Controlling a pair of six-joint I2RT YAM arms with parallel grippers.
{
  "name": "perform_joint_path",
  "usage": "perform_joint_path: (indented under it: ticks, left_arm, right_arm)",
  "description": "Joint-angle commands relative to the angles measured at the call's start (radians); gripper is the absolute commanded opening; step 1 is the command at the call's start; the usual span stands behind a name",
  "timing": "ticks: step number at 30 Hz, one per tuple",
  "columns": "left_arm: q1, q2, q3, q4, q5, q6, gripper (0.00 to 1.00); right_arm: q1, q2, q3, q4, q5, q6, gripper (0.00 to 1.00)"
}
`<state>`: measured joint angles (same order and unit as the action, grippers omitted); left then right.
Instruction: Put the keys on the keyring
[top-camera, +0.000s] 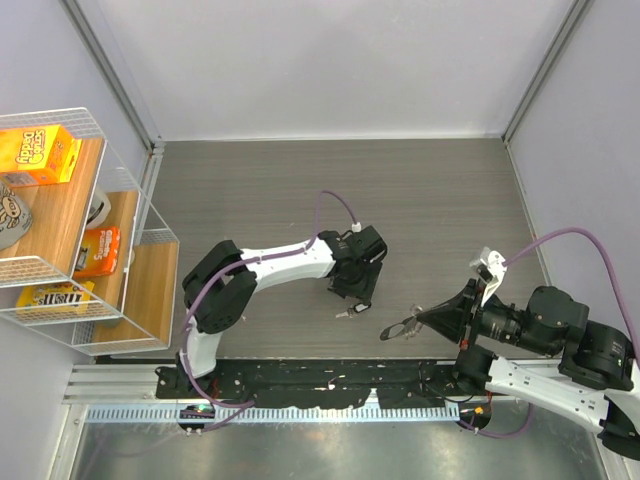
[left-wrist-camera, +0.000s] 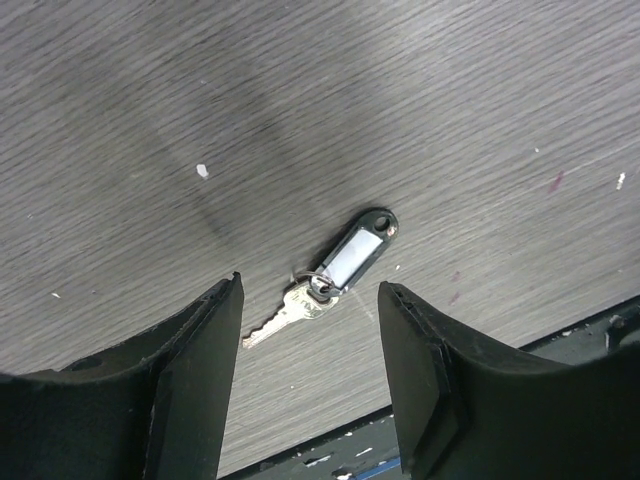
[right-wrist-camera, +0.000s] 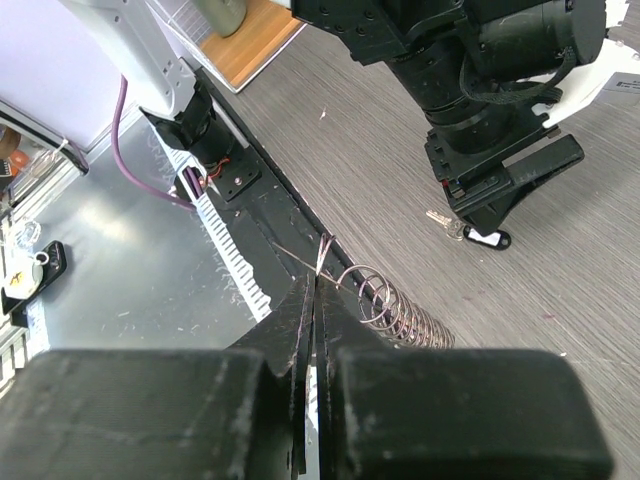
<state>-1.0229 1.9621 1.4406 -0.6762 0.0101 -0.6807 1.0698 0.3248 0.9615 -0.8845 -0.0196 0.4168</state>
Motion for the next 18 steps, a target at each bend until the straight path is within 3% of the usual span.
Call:
perform_joint_path:
  ticks: [1,18]
  left_arm:
    - [-0.011,0.014,0.044,-0.052,-0.048,-0.028,0.62]
    - [-0.028,0.073,0.087,-0.077,-0.048,-0.049,0.51]
  right_arm:
    - [0.004,-0.021,0.033,0.013,0.009,-0.007,0.05]
    - [0.004,-0.049,0.028,-0.001,0.007,-0.009,0.05]
